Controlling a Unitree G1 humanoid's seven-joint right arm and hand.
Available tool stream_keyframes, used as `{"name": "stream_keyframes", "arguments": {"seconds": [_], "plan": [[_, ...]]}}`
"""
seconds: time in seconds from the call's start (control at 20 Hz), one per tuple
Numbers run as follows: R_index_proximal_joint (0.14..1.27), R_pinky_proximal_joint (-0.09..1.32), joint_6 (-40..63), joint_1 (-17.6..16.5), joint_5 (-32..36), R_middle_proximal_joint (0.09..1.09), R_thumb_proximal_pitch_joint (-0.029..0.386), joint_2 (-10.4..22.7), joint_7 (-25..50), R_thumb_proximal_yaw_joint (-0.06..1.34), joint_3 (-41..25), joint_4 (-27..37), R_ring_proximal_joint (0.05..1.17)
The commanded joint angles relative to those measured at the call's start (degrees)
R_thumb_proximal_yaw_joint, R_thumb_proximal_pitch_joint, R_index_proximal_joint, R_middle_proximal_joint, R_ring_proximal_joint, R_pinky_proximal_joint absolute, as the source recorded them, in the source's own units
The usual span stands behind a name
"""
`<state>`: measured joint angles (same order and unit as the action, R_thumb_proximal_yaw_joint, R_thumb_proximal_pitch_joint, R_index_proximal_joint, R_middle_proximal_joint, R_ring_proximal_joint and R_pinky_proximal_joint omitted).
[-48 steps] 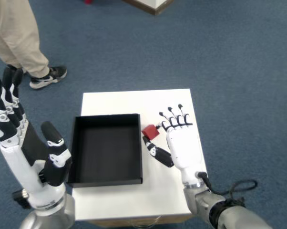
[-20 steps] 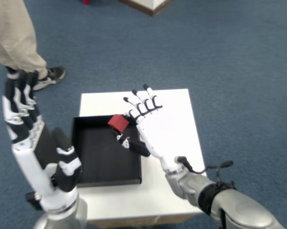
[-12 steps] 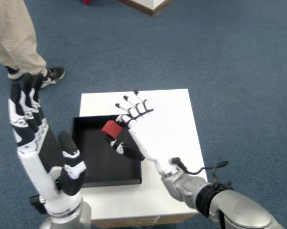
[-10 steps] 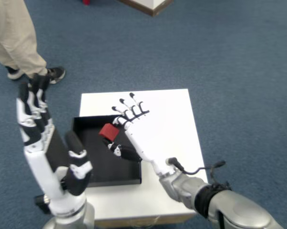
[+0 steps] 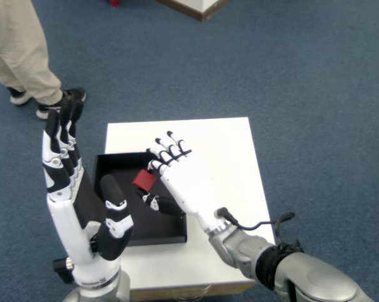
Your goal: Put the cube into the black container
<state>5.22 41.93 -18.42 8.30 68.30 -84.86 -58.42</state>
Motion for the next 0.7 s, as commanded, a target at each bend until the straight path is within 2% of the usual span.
{"name": "stream_keyframes", "arguments": {"seconds": [0.05,0.25,0.3,0.35,0.45,0.55,0.7], "plan": [[1.06,0.19,-1.0,2.5,0.8,0.41,0.157,-0.1,-0.8,1.19,1.3,0.4,0.30],[1.04,0.19,-0.9,2.4,1.6,0.41,0.161,-0.3,-2.9,1.17,1.0,0.0,0.30],[0.90,0.19,-0.9,2.4,1.8,0.41,0.152,-0.3,-3.3,1.02,1.0,0.0,0.30],[0.70,0.19,-1.3,2.5,2.0,0.37,0.124,-0.3,-4.4,0.75,1.0,-0.1,0.28],[0.56,0.14,-2.7,2.9,1.8,0.30,0.106,-0.3,-7.8,0.60,1.1,-0.1,0.22],[0.52,0.11,-3.9,3.2,1.5,0.27,0.103,-0.2,-10.6,0.47,1.3,0.3,0.20],[0.50,0.10,-4.8,3.5,1.3,0.25,0.094,-0.1,-12.5,0.38,1.4,0.4,0.19]]}}
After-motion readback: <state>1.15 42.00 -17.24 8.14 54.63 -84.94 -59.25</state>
